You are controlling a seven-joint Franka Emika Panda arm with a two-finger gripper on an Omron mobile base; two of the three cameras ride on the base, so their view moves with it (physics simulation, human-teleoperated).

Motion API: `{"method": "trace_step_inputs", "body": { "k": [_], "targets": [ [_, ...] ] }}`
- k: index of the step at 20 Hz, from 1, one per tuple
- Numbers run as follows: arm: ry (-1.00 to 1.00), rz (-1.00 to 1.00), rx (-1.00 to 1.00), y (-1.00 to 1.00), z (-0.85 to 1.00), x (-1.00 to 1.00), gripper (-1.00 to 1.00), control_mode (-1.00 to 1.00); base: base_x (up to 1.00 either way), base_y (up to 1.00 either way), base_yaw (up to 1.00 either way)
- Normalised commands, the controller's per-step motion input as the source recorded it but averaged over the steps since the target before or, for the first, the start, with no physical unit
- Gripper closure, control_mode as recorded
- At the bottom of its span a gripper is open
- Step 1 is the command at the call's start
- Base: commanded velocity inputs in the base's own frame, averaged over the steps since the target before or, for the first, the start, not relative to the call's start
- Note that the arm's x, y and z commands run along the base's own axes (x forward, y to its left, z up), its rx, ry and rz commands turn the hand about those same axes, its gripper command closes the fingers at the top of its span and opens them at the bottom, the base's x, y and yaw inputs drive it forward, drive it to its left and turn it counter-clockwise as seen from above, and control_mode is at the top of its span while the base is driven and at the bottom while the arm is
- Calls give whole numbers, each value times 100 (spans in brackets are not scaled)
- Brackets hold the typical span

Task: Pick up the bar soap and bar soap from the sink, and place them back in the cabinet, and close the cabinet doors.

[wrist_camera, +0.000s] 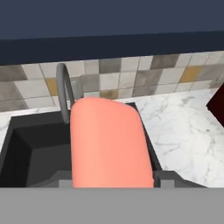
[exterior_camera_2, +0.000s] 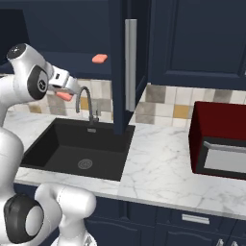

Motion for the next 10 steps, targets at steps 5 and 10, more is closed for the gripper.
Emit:
{"method": "trace_step_inputs", "body": {
  "k": [5,10],
  "targets": [
    [-15,2,0,-2,36,-1,100,-100,0,0,0],
    [-20,7,0,-14,35,-1,100,-100,0,0,0]
  ]
}}
